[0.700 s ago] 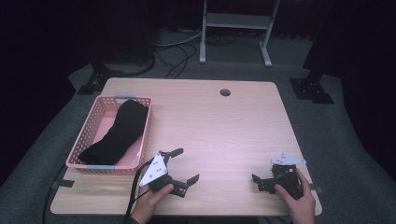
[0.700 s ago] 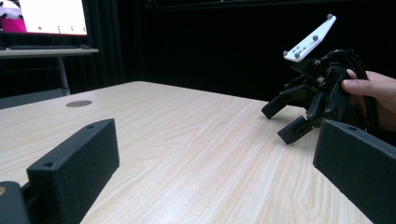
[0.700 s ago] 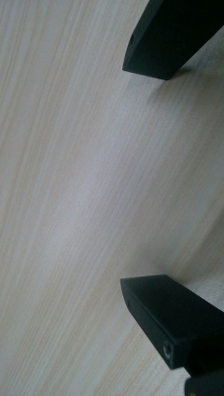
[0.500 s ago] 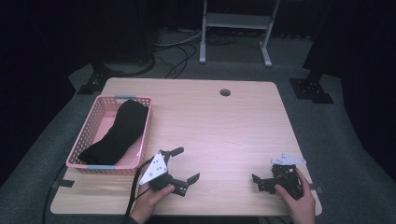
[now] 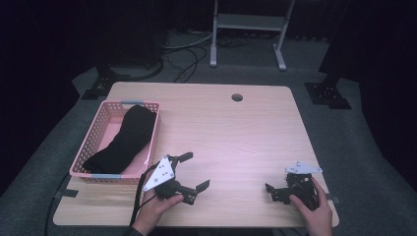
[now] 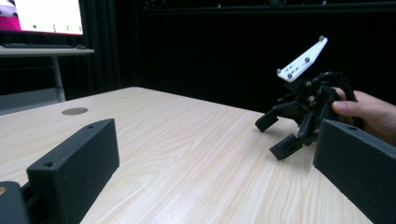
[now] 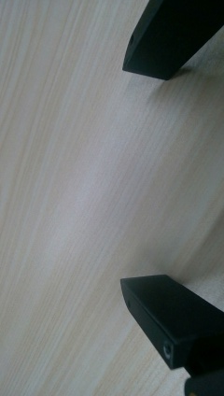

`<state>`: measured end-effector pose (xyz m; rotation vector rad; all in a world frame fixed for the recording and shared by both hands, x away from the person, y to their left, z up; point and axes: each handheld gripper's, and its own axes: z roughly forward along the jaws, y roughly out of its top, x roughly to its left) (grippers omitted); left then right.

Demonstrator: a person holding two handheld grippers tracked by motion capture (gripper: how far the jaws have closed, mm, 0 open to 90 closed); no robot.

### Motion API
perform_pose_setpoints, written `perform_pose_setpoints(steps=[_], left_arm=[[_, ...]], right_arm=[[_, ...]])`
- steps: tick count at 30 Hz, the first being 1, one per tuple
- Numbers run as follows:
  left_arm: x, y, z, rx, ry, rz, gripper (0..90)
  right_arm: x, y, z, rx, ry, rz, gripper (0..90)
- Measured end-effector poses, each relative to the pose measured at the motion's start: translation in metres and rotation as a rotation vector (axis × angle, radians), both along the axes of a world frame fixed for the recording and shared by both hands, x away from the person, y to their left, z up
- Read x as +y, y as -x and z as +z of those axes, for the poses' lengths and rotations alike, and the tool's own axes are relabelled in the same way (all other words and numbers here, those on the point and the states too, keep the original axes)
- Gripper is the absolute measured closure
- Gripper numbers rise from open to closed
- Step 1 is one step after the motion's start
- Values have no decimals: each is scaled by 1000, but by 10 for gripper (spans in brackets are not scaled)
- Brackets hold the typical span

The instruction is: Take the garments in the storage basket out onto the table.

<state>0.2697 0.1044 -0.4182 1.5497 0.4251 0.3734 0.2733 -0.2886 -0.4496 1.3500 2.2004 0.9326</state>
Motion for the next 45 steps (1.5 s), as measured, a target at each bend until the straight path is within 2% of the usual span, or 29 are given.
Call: perform_pose_setpoints(steps=[8, 17, 22, 45], left_arm=[[2, 0, 18, 7, 20, -22, 0], [-3, -3, 33, 19, -6, -61, 0], [-5, -4, 42, 10, -1, -75, 0], [-8, -15, 53, 65, -11, -90, 0]], right_arm=[[0, 0, 0, 0, -1, -1, 0], [0, 0, 0, -1, 0, 0, 0], [0, 0, 0, 0, 0, 0, 0], [0, 0, 0, -1, 1, 1, 0]])
